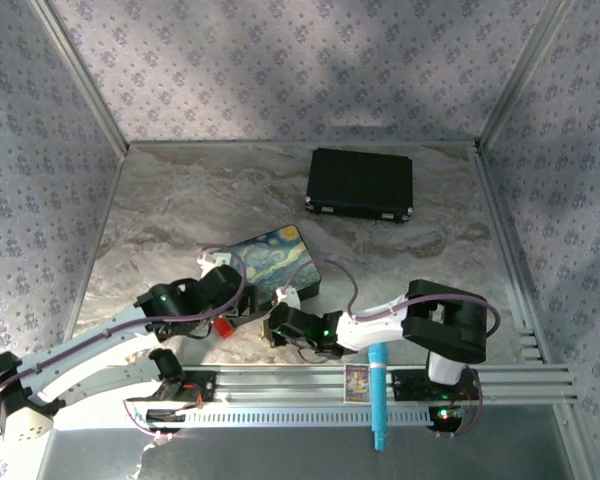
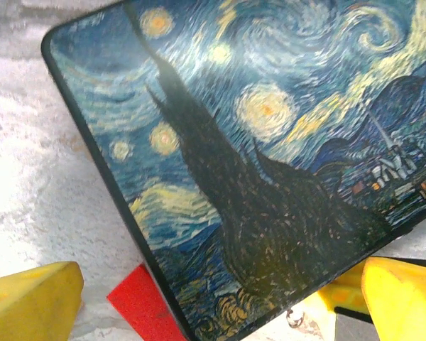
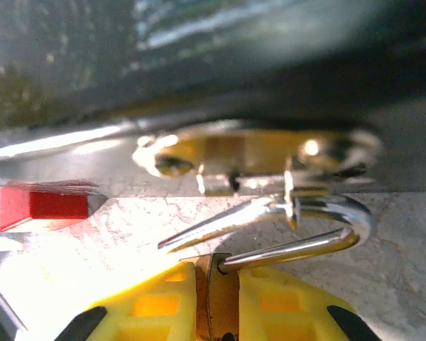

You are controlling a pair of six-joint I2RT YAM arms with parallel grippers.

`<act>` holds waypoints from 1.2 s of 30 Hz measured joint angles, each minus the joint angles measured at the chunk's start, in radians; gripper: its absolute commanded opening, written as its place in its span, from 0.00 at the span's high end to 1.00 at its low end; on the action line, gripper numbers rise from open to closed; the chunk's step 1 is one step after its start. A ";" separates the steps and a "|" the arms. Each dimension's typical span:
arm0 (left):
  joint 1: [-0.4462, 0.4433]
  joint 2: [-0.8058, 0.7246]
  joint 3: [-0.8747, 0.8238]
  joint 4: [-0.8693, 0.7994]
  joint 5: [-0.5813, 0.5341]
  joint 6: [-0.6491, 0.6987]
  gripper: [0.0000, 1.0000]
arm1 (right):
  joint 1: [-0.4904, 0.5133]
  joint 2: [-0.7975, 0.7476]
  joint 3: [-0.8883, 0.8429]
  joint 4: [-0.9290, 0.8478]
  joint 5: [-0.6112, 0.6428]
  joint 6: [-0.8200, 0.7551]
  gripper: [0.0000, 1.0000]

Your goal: Unlock a padlock with a key

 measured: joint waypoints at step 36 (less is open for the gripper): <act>-0.141 0.605 0.253 -0.024 -0.076 0.451 0.41 | -0.125 0.031 -0.323 0.663 -0.140 0.103 1.00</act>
